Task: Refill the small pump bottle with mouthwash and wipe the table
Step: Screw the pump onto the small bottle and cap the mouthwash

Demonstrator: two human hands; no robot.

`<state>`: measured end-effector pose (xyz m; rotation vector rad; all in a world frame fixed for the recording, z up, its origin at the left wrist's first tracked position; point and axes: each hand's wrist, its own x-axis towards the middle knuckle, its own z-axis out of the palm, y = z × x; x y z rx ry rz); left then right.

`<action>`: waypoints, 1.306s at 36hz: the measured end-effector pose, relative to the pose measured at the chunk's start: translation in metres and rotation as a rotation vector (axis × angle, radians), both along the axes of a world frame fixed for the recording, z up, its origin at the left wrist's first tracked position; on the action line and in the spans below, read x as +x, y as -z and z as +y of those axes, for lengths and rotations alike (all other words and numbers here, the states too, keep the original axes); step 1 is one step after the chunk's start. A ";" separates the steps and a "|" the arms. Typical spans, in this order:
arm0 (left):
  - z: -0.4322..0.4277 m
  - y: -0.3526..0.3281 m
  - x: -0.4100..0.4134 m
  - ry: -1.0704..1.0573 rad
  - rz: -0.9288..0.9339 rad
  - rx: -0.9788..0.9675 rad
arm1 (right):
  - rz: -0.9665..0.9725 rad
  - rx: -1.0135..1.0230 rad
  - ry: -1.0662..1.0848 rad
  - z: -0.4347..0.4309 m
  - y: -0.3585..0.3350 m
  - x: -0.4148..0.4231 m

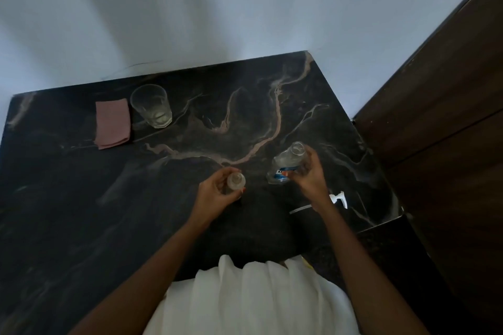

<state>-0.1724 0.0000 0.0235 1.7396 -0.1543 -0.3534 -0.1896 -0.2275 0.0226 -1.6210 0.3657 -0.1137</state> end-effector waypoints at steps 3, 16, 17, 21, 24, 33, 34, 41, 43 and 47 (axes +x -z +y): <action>0.000 0.004 0.000 0.006 0.006 -0.019 | 0.001 -0.007 -0.040 -0.003 0.000 -0.002; -0.001 0.018 0.004 0.037 -0.014 -0.037 | 0.175 -0.356 0.306 -0.028 -0.001 -0.039; 0.000 0.018 0.004 0.041 -0.020 -0.035 | 0.204 -0.405 0.326 -0.031 0.001 -0.040; 0.000 0.018 0.001 0.057 -0.045 -0.018 | 0.424 -0.550 0.402 -0.039 0.003 -0.045; -0.001 0.017 0.001 0.050 -0.058 -0.011 | 0.649 -0.579 0.371 -0.039 0.004 -0.052; -0.001 0.019 0.001 0.056 -0.081 0.000 | 0.693 -0.190 0.593 -0.037 0.011 -0.056; -0.001 0.019 0.001 0.056 -0.082 0.001 | 0.691 -0.159 0.612 -0.039 0.011 -0.056; 0.000 0.018 0.000 0.060 -0.079 0.000 | 0.627 0.055 0.617 -0.040 -0.001 -0.060; 0.000 0.018 0.000 0.058 -0.074 -0.007 | 0.561 0.117 0.612 -0.035 -0.013 -0.059; -0.002 0.017 0.000 0.053 -0.072 -0.022 | 0.430 0.157 0.532 -0.017 -0.045 -0.054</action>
